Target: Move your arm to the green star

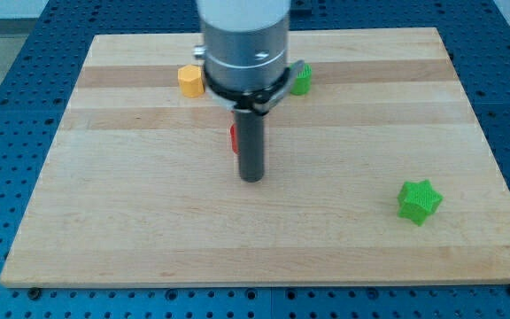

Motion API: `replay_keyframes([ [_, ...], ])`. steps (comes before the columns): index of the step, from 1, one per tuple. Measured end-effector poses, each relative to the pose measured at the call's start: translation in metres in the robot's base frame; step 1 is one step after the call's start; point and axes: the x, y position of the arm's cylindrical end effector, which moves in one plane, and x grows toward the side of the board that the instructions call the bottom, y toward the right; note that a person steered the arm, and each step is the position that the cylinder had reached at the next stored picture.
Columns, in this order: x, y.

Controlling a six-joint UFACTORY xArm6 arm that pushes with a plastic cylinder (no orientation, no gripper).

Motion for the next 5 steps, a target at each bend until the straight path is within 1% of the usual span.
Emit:
replay_keyframes([
  [1, 0.0, -0.009],
  [3, -0.043, -0.002],
  [4, -0.043, 0.001],
  [5, -0.038, 0.102],
])
